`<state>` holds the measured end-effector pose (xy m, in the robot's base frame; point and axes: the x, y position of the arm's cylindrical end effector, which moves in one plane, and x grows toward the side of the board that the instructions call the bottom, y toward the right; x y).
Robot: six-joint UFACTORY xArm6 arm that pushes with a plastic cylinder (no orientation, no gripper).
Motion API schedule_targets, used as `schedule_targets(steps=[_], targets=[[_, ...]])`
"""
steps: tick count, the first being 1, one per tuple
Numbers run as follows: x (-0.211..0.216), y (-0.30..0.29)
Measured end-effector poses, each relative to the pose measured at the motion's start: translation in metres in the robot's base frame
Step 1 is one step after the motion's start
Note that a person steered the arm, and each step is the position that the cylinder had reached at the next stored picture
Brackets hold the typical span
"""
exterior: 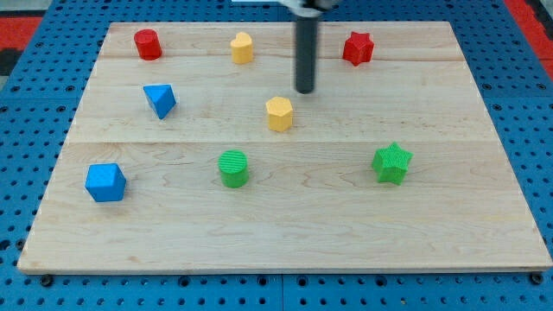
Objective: Place the yellow hexagon in between the yellow heart and the red star
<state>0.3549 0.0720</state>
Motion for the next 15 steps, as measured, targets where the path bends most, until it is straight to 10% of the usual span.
schedule_targets(steps=[3, 5, 6, 10, 15], targets=[[0.071, -0.027], [-0.005, -0.053], [0.083, -0.053], [-0.018, -0.139], [-0.048, -0.031]])
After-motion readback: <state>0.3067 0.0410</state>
